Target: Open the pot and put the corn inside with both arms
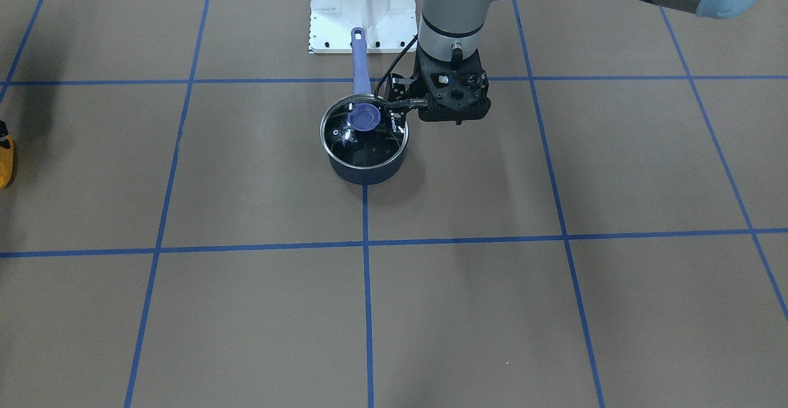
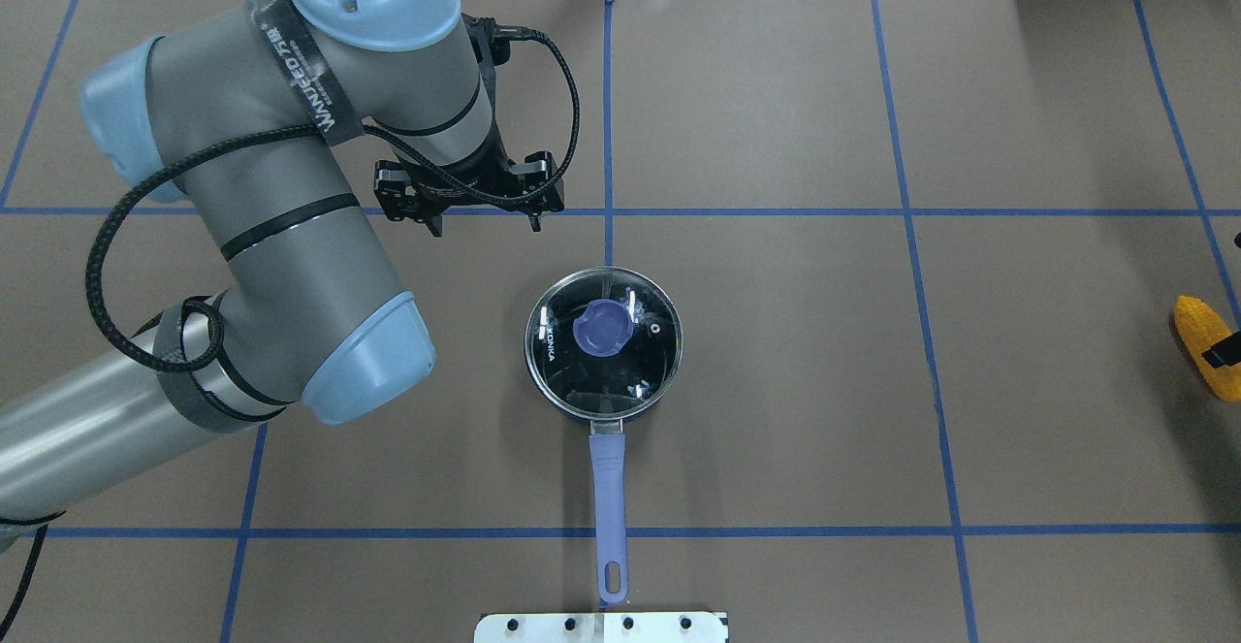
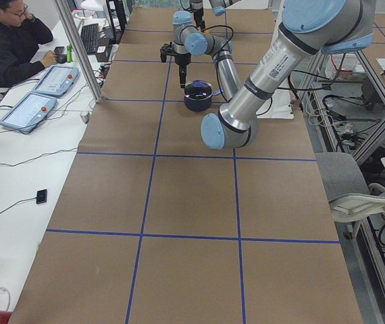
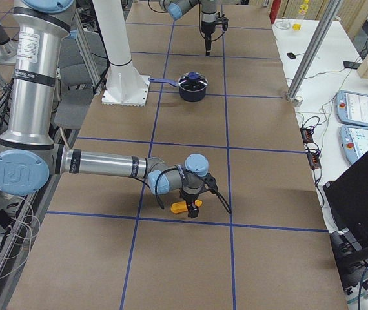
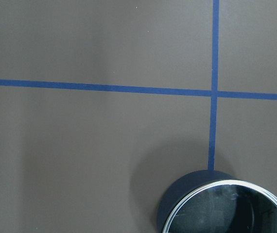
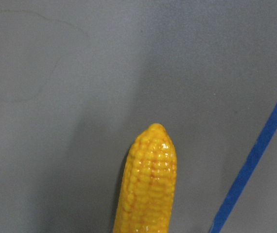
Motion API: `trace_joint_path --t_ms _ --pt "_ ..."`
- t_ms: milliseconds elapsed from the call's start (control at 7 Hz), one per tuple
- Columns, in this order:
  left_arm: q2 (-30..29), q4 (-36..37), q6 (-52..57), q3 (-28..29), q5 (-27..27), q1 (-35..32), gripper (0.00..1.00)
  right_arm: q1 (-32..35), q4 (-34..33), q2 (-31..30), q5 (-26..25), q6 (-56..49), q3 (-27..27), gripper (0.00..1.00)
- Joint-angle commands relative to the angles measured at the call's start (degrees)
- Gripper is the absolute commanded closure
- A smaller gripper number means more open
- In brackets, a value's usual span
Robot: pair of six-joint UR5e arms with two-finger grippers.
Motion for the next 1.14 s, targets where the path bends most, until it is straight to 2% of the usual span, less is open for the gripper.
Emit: trace_joint_path --t_ms 0,143,429,857,1000 --pt "0.0 0.04 0.0 -0.07 0.0 -0.02 0.01 -0.71 0.05 0.14 -0.07 -0.27 -0.29 0.23" --pt "0.0 -0.05 0.0 -0.16 0.0 -0.02 0.01 -1.49 -0.12 0.23 -0.5 -0.88 -0.38 0.32" --pt "0.26 -0.05 0.18 -0.16 0.0 -0.02 0.01 -2.73 -0.12 0.4 -2.44 -0.97 -0.12 0.32" --pt "0.44 -0.05 0.44 0.01 0.0 -0.02 0.01 -2.73 -0.12 0.67 -2.53 -0.98 0.24 0.74" --pt "0.44 -0.05 0.61 0.01 0.0 -0.02 0.01 -2.73 -0.12 0.76 -2.53 -0.98 0.33 0.76"
